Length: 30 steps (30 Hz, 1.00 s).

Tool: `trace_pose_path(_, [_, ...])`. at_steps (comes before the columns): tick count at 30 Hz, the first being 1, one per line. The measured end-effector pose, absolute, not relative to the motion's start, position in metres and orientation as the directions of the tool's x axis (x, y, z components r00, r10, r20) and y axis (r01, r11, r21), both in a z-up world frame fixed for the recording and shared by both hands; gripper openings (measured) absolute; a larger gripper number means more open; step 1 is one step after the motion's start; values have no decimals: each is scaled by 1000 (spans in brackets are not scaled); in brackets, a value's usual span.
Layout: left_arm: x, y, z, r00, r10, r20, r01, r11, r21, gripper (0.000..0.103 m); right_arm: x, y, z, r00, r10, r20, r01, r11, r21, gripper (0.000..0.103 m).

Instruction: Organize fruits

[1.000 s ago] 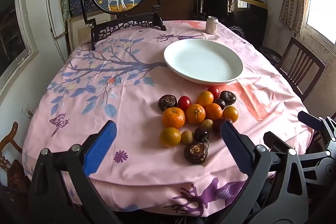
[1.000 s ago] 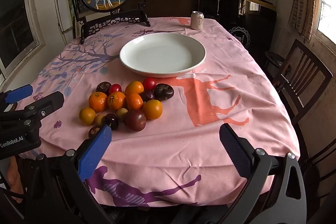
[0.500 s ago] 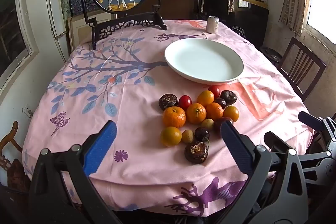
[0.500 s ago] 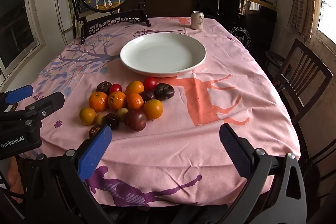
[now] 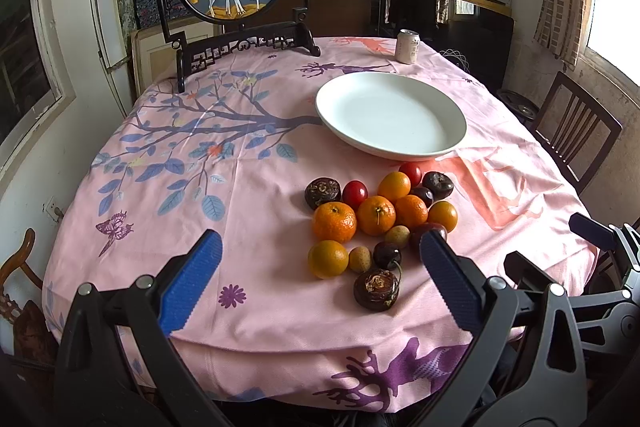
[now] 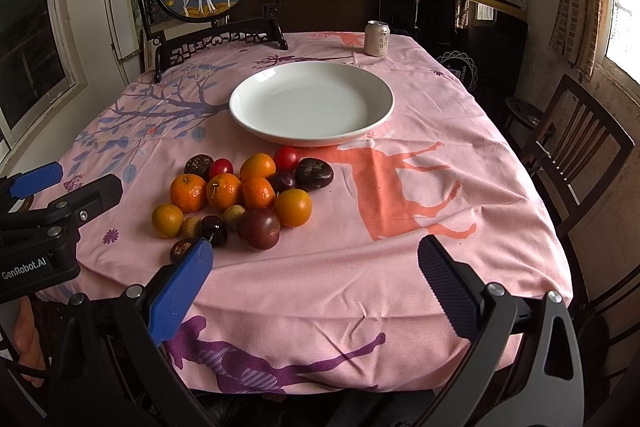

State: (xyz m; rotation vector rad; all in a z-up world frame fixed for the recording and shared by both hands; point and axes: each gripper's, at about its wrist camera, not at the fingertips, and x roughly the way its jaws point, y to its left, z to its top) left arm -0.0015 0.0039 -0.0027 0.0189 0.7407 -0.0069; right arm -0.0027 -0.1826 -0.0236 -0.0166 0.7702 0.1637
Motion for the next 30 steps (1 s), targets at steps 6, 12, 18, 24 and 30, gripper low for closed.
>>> trace_pose_path(6, [-1, 3, -2, 738, 0, -675, 13, 1000, 14, 101, -3, -183, -24, 705, 142, -694, -154, 987, 45, 102])
trace_pose_path(12, [-3, 6, -4, 738, 0, -675, 14, 1000, 15, 101, -3, -183, -24, 706, 141, -694, -154, 987, 45, 102])
trace_pose_path(18, [-1, 5, -3, 736, 0, -677, 13, 1000, 15, 101, -3, -183, -24, 705, 142, -695, -154, 987, 45, 102])
trace_pose_path(24, [-1, 3, -2, 736, 1, -677, 12, 1000, 15, 101, -3, -183, -24, 705, 142, -695, -154, 987, 45, 102])
trace_pose_path(30, [-1, 3, -3, 736, 1, -677, 12, 1000, 15, 101, -3, -183, -25, 705, 142, -695, -154, 987, 45, 102])
